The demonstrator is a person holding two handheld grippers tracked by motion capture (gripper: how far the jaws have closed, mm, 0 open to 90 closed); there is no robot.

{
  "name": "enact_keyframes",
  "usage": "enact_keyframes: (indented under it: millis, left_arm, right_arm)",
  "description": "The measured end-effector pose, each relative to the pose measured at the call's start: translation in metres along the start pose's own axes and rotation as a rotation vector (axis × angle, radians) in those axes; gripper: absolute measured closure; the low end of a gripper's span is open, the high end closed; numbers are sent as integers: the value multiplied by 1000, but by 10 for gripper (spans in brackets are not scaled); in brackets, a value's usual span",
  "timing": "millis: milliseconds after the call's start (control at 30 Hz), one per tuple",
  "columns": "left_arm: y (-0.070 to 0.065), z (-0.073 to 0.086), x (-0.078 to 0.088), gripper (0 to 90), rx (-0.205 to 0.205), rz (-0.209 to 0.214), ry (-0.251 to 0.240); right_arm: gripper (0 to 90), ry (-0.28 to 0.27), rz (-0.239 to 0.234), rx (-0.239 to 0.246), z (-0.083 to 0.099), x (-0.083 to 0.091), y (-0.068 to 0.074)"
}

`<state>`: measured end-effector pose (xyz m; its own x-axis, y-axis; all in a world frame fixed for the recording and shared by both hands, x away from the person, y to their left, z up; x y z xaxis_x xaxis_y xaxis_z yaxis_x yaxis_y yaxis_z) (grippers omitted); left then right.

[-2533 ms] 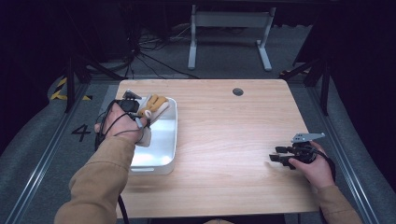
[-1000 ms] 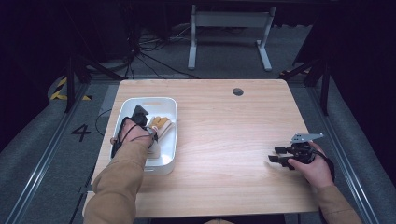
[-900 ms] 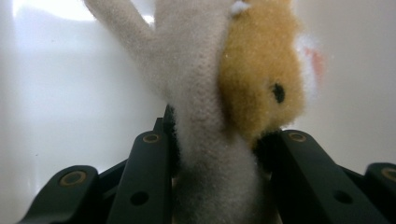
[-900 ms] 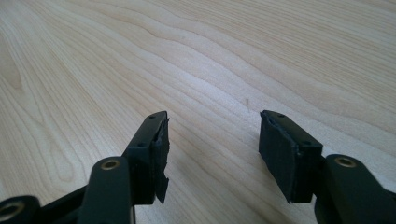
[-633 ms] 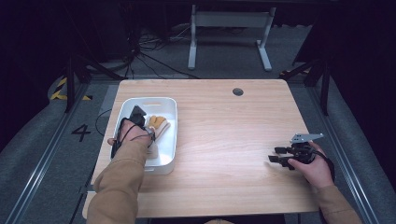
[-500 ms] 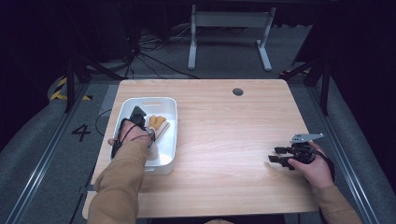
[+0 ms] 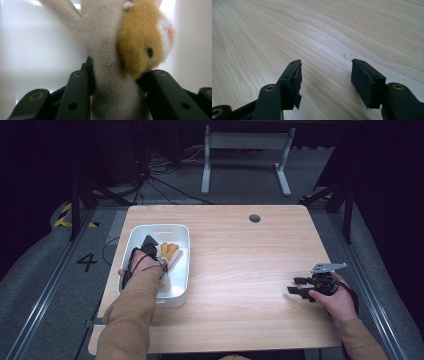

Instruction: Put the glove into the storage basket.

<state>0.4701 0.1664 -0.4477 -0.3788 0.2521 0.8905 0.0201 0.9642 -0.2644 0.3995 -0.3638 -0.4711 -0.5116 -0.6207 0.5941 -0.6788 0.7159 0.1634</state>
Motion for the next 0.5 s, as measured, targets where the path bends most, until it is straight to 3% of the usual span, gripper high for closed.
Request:
enact_keyframes:
  millis: [167,367,500]
  left_arm:
    - [1,0,0,617,3,14,-1]
    - [-1,0,-2,415,11,43,-27]
    - [-3,0,1,347,11,49,-34]
  right_arm:
    - [427,0,1,1,0,0,0]
    - [420,-1,-3,-5,0,0,0]
    - [412,0,-3,-4,0,0,0]
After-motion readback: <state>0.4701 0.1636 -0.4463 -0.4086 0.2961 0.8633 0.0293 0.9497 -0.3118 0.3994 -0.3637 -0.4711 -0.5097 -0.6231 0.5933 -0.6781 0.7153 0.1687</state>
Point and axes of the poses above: each handheld gripper's, and its own axes: x roughly backward along the jaws, z roughly out of its underside, y roughly to its left, the point moved 2 cm from there along -x, roughly forward along the jaws, and after that the axes turned 7 degrees about -y, right-handed, at the moved point
